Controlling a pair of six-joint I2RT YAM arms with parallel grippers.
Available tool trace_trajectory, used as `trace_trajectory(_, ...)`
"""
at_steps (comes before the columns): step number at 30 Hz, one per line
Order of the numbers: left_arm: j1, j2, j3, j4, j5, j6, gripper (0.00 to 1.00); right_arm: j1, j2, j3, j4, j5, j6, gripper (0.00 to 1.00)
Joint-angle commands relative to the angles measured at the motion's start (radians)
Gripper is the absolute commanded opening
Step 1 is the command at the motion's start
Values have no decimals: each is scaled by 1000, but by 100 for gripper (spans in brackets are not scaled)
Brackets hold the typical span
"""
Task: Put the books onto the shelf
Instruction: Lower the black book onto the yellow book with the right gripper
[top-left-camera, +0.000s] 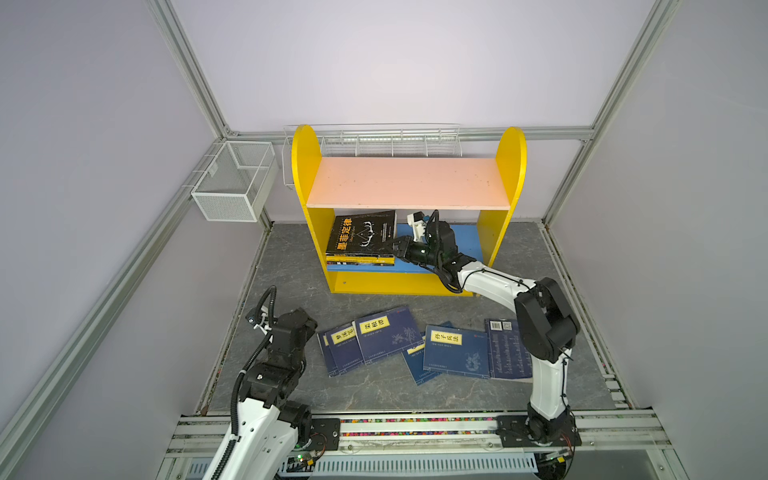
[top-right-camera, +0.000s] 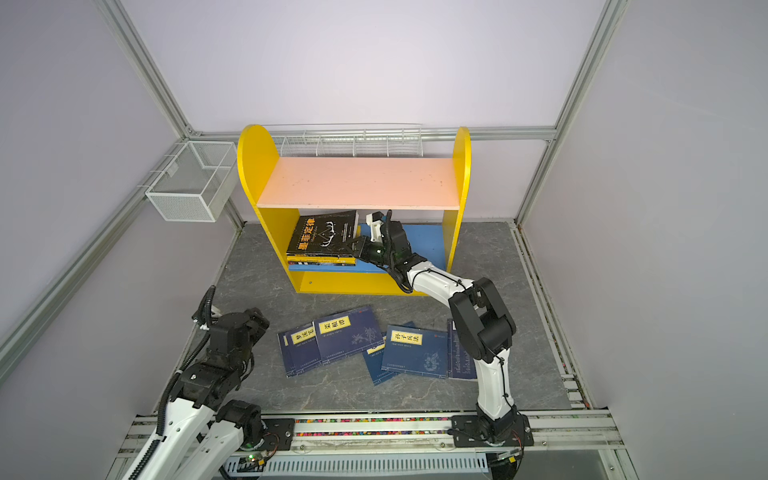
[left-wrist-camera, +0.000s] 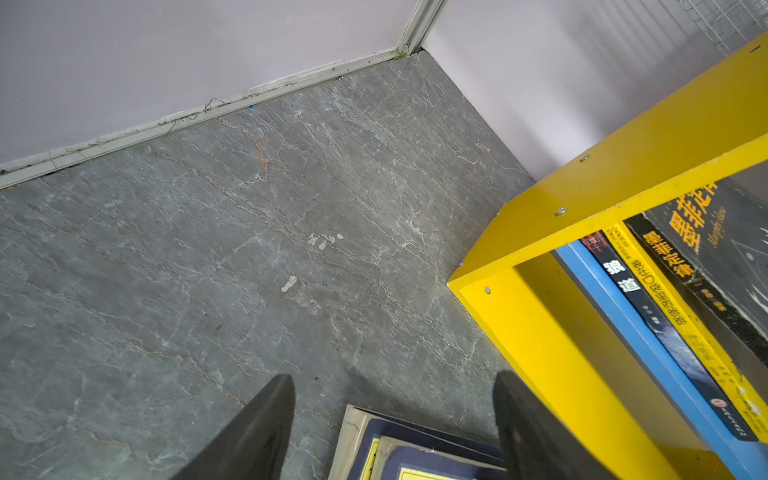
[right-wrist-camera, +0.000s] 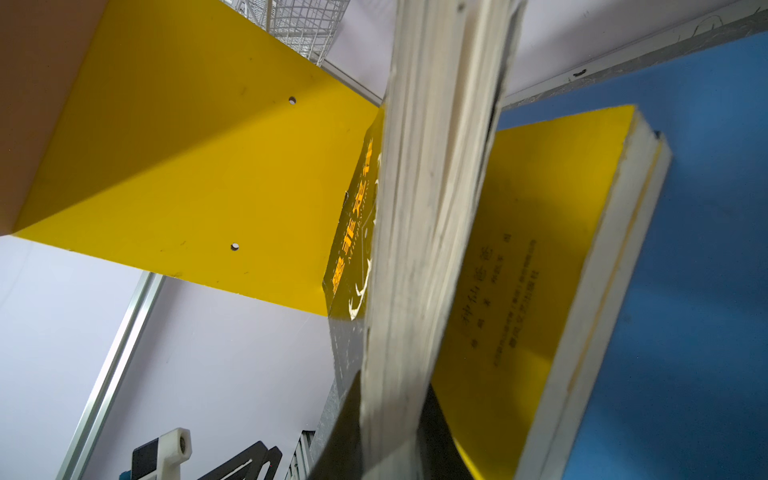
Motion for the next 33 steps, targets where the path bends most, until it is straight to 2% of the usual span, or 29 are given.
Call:
trace_trajectory(1,6,-5,2,-22,-13,7,76,22,-45,-12,60,-68,5,8)
trace_trajectory(18,6,-6,1,-19,-8,8,76,10,-67,-54,105,-75,36,8)
trace_trajectory(29,6,-4,1,-16,-7,10,76,11,-7,17,96,-61,43,8)
trace_trajectory(31,6,-2,1,-16,-7,10,76,11,-4,25,81,-57,38,10)
trace_trajectory(33,7,-2,1,-16,-8,11,76,11,-7,34,46,-48,25,17)
